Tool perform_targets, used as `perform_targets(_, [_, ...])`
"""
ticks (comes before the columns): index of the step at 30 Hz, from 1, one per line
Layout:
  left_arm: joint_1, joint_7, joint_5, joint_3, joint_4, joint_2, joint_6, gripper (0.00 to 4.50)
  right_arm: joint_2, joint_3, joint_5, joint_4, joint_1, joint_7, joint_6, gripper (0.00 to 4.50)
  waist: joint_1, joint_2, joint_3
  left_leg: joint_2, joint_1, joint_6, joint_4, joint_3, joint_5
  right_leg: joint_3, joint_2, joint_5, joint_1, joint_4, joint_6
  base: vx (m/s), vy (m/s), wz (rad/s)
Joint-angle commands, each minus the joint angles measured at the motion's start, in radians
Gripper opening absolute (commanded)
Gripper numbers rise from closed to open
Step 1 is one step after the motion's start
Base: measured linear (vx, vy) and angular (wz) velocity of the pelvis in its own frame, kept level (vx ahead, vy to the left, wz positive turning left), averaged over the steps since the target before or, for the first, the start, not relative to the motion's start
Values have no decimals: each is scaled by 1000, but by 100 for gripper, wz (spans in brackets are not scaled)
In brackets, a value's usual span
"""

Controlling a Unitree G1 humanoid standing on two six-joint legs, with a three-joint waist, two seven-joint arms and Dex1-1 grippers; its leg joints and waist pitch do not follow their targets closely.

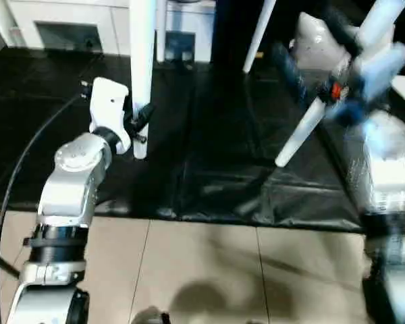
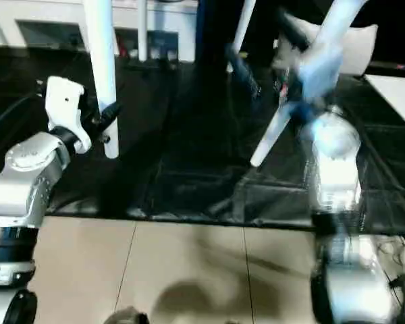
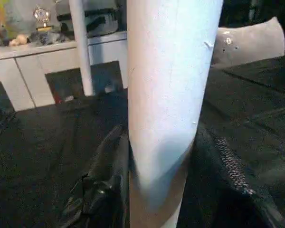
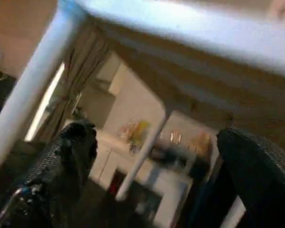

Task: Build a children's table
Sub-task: Flip table

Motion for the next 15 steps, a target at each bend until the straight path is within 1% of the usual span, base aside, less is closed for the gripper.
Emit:
perform_targets(1, [-8, -12, 0, 5, 7, 12, -44, 159, 9, 20, 5, -36, 43, -21, 62, 450, -7, 11, -75, 56, 38, -7, -94, -31, -228, 64, -67, -96, 49, -87, -182, 0, 0, 0])
perform_targets(2, [2, -10, 10, 1, 27, 16, -56, 159, 19, 35, 1, -46, 76, -25, 91, 450, -10, 12, -77, 57, 38, -4, -96, -30, -208, 63, -63, -59, 48, -85, -187, 0, 0, 0])
perform_targets(3, [2, -10, 10, 1, 27, 16, -56, 159, 19, 35, 1, -46, 76, -25, 91, 450, -10, 11, -77, 55, 37, 0, -94, -30, -202, 64, -63, -45, 47, -84, -190, 0, 0, 0])
perform_targets(4, [13, -10, 14, -2, 45, 17, -68, 159, 33, 43, -1, -46, 100, -35, 114, 450, -12, 11, -75, 55, 36, 4, -96, -29, -208, 64, -64, -47, 47, -84, -195, 0, 0, 0])
perform_targets(6, [21, -7, 15, 1, 59, 16, -79, 159, 43, 46, -10, -44, 114, -49, 125, 450, -15, 10, -74, 56, 37, 2, -97, -27, -223, 65, -65, -71, 44, -87, -197, 0, 0, 0])
perform_targets(7, [29, 0, 14, 7, 81, 12, -95, 159, 56, 54, 16, -48, 133, -42, 161, 450, -19, 0, -72, 55, 37, 6, -97, -25, -228, 67, -64, -88, 43, -91, -193, 0, 0, 0])
perform_targets(8, [32, 0, 13, 8, 101, 11, -114, 159, 62, 59, 22, -62, 150, -42, 185, 450, -18, -2, -71, 55, 38, 7, -97, -24, -234, 68, -65, -113, 41, -94, -188, 0, 0, 0])
perform_targets(9, [33, -1, 13, 8, 107, 11, -120, 159, 64, 60, 21, -65, 154, -44, 190, 450, -16, 2, -70, 56, 39, 5, -98, -25, -238, 68, -66, -123, 41, -94, -184, 0, 0, 0])
perform_targets(10, [38, -6, 18, 5, 147, 15, -157, 159, 78, 73, 28, -87, 183, -53, 231, 450, -17, 2, -69, 58, 40, 1, -100, -26, -241, 69, -66, -131, 38, -97, -178, 0, 0, 0])
perform_targets(11, [39, -8, 19, 5, 155, 16, -165, 159, 83, 75, 37, -94, 190, -56, 244, 450, -18, 3, -67, 60, 41, -8, -104, -27, -262, 69, -66, -147, 37, -97, -173, 0, 0, 0])
perform_targets(12, [41, -13, 20, 3, 172, 18, -182, 159, 95, 79, 61, -111, 207, -61, 275, 450, -20, -4, -66, 59, 41, -8, -106, -28, -268, 69, -65, -159, 38, -100, -168, 0, 0, 0])
perform_targets(13, [42, -20, 15, 7, 191, 17, -201, 159, 96, 89, 70, -132, 225, -69, 325, 450, -19, -2, -65, 60, 42, -14, -107, -28, -286, 70, -68, -184, 37, -102, -161, 0, 0, 0])
perform_targets(14, [44, -20, 13, 11, 204, 17, -213, 193, 93, 98, 72, -144, 239, -67, 354, 450, -20, -6, -63, 60, 42, -19, -109, -28, -297, 70, -69, -213, 37, -104, -153, 0, 0, 0])
perform_targets(15, [47, -23, 10, 13, 218, 19, -228, 214, 91, 106, 80, -160, 256, -62, 384, 450, -22, -6, -61, 59, 43, -21, -110, -27, -304, 71, -68, -230, 36, -107, -148, 0, 0, 0])
